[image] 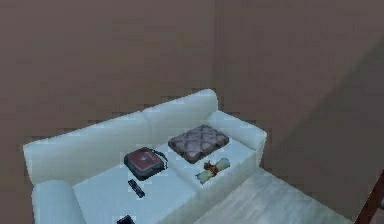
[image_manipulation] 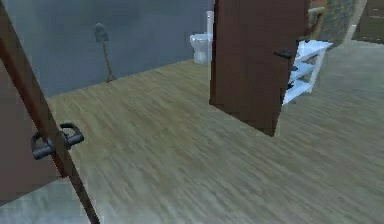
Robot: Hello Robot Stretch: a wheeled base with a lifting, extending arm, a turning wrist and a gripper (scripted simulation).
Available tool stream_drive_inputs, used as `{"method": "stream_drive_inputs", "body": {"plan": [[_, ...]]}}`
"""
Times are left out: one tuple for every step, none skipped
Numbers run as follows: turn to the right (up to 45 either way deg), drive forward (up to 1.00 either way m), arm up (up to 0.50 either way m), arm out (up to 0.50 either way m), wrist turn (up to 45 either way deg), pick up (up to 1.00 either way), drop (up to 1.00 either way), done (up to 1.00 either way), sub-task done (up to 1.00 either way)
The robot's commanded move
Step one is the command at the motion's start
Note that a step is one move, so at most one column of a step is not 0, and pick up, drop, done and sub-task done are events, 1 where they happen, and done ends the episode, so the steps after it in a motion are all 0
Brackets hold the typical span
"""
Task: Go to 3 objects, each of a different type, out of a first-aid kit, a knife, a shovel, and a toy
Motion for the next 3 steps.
{"method": "stream_drive_inputs", "body": {"plan": [[0.0,0.25,0.0,0.0,0.0,0.0,0.0,0.0,0.0],[-18.0,0.0,0.0,0.0,0.0,0.0,0.0,0.0,0.0],[0.0,0.0,0.0,0.0,0.0,0.0,0.0,0.0,1.0]]}}
